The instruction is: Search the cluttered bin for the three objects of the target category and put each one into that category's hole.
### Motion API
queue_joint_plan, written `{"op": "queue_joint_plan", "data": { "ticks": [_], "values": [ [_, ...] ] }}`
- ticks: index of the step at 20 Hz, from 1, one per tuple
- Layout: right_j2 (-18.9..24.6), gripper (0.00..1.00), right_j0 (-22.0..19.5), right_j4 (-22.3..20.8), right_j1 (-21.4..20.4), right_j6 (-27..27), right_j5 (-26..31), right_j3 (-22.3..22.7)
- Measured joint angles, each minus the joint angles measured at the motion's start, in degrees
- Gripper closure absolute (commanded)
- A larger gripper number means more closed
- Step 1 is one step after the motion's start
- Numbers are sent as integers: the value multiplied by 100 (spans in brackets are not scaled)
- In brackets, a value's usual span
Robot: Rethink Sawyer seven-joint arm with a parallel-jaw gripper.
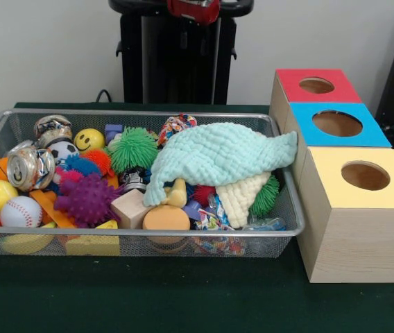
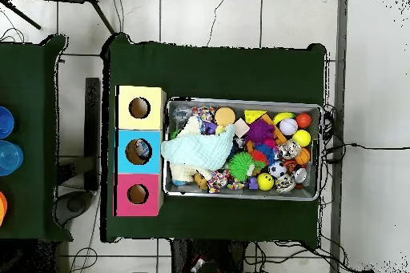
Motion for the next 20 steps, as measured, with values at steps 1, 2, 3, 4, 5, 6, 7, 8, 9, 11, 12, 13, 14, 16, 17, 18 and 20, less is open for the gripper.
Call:
{"op": "queue_joint_plan", "data": {
  "ticks": [1,2,3,4,5,6,7,8,9,11,12,13,14,16,17,18,20],
  "values": [
    [-22,0,27,-9,-3,0,0,6],
    [-42,0,54,-21,-8,0,0,15],
    [-62,0,80,-32,-14,0,0,25],
    [-90,0,122,-52,-22,0,0,41],
    [-149,0,202,-87,-35,0,0,76],
    [-180,0,246,-109,-41,0,0,100],
    [-227,0,305,-141,-46,0,0,140],
    [-255,0,339,-163,-45,0,0,167],
    [-283,0,373,-184,-44,0,0,195],
    [-345,0,432,-231,-42,0,0,225],
    [-380,0,465,-244,-43,0,-7,222],
    [-394,0,477,-246,-44,0,-14,223],
    [-421,0,504,-246,-44,0,-43,223],
    [-436,0,519,-247,-44,0,-65,224],
    [-446,0,527,-246,-45,0,-75,223],
    [-452,0,530,-247,-46,0,-79,224],
    [-457,0,530,-247,-45,0,-79,223]
  ]
}}
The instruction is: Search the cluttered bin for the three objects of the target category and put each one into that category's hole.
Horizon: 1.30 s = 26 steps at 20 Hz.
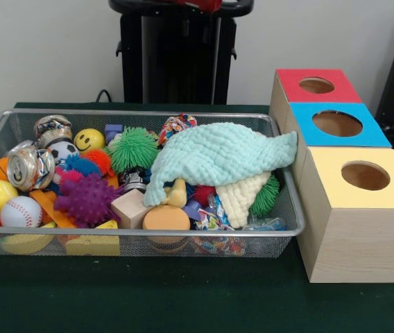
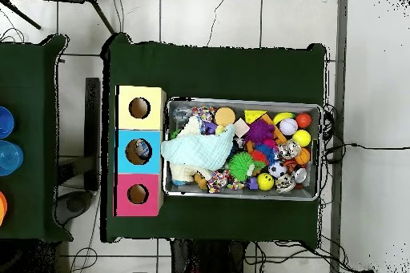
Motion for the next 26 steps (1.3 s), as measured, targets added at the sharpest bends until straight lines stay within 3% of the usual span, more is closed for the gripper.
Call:
{"op": "queue_joint_plan", "data": {
  "ticks": [9,26],
  "values": [
    [-43,0,211,8,45,0,0,-75],
    [58,0,213,258,281,0,0,-146]
  ]
}}
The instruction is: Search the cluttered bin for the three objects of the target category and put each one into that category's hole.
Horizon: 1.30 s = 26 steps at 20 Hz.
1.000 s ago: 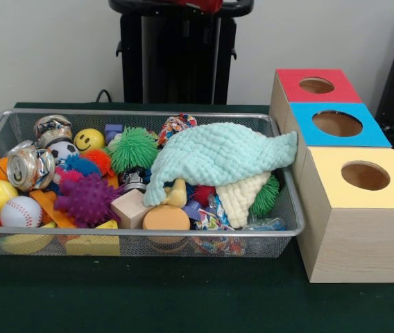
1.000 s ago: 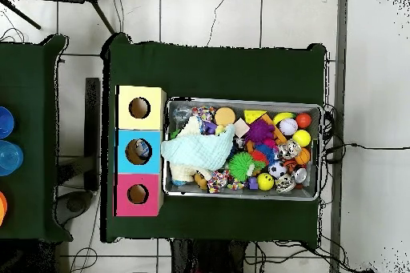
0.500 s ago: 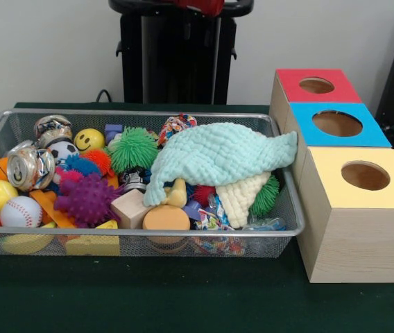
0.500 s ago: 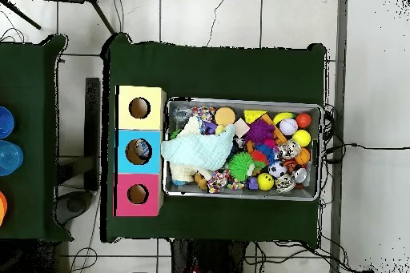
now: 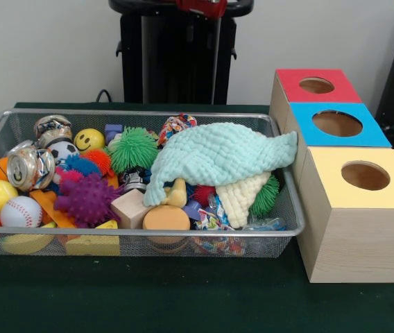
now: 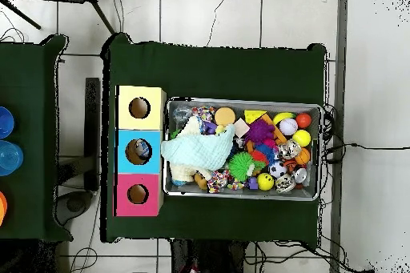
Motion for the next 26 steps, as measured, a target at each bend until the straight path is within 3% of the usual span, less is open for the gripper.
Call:
{"op": "queue_joint_plan", "data": {
  "ticks": [26],
  "values": [
    [301,0,100,842,60,0,173,-443]
  ]
}}
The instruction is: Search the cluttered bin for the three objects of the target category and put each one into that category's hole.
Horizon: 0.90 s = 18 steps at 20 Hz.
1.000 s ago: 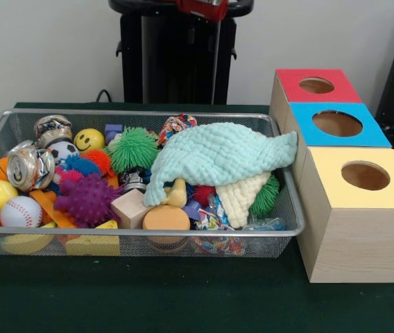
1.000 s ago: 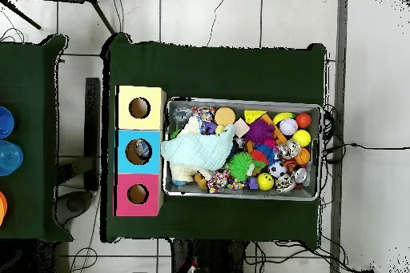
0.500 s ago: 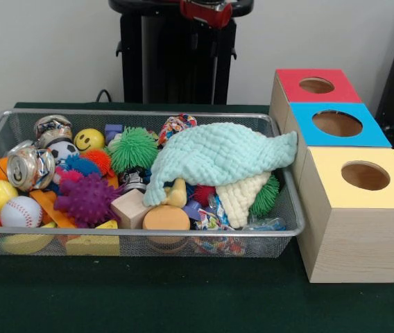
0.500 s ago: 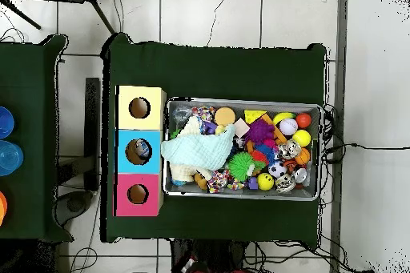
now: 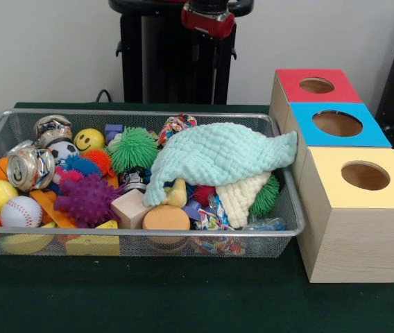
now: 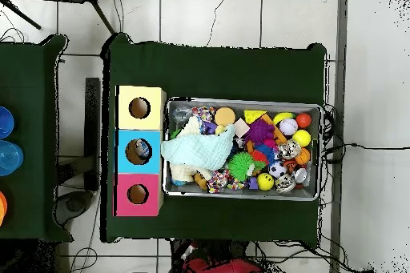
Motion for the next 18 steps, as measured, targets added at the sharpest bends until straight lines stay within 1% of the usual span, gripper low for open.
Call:
{"op": "queue_joint_plan", "data": {
  "ticks": [5,11,18],
  "values": [
    [40,0,7,121,45,0,33,-79],
    [86,0,8,337,57,0,206,-225],
    [87,0,74,515,58,0,308,-284]
  ]
}}
